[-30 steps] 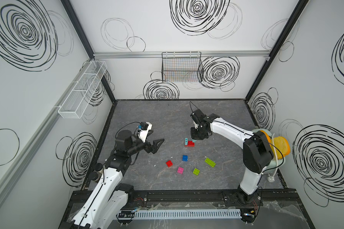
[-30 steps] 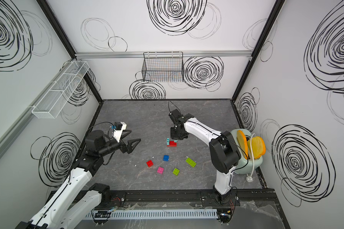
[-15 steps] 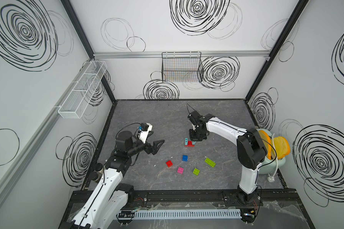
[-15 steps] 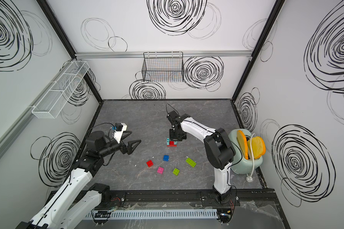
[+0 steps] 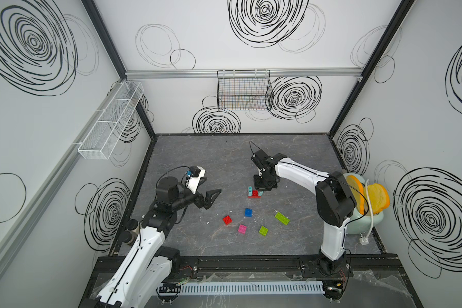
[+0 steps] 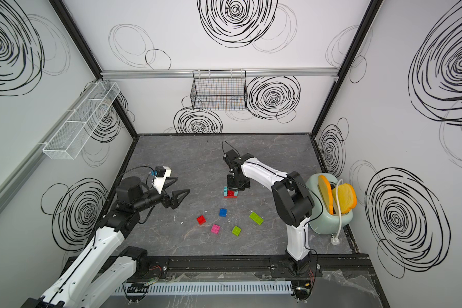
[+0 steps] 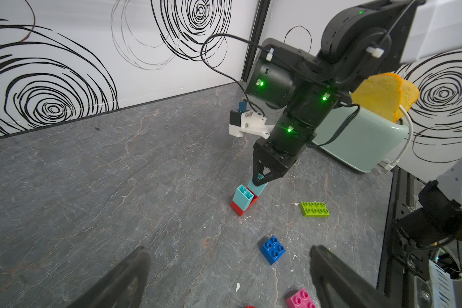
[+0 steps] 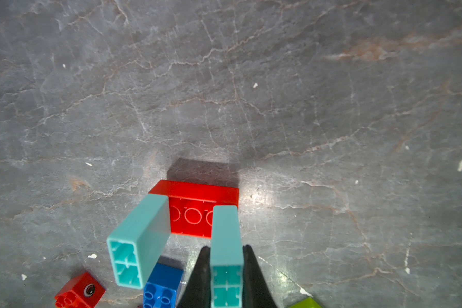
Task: Assemble a giraffe with lego
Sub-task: Assemble the lego brick with the lego brick, then pick up the lego brick from the center of the board.
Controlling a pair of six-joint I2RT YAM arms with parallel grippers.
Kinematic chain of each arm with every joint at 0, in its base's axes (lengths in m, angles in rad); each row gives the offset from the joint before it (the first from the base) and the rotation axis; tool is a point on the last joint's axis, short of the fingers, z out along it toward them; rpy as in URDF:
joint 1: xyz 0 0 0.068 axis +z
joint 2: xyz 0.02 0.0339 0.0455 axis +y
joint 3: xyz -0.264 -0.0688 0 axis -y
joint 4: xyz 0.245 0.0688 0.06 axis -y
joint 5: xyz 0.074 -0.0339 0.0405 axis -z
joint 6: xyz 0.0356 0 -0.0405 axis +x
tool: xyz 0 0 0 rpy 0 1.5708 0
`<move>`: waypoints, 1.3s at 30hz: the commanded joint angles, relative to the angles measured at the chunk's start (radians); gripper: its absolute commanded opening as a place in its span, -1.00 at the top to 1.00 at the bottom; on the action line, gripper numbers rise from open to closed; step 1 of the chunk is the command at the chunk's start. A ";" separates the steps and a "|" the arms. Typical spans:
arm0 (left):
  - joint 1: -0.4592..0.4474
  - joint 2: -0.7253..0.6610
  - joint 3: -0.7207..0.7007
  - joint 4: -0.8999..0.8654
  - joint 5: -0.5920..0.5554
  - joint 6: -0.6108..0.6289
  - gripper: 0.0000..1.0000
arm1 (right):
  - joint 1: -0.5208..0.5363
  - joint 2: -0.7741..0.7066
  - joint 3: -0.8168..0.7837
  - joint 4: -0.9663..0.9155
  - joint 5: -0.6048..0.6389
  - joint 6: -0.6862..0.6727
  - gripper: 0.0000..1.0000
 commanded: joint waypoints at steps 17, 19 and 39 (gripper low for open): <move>-0.010 -0.014 -0.009 0.048 0.022 0.016 -0.96 | 0.004 0.108 0.080 -0.131 0.102 0.005 1.00; -0.012 -0.014 -0.008 0.048 0.022 0.019 -0.96 | 0.006 0.126 0.082 -0.133 0.114 0.004 1.00; -0.023 -0.018 -0.007 0.043 0.019 0.027 -0.96 | 0.038 0.244 0.011 -0.069 0.176 0.016 1.00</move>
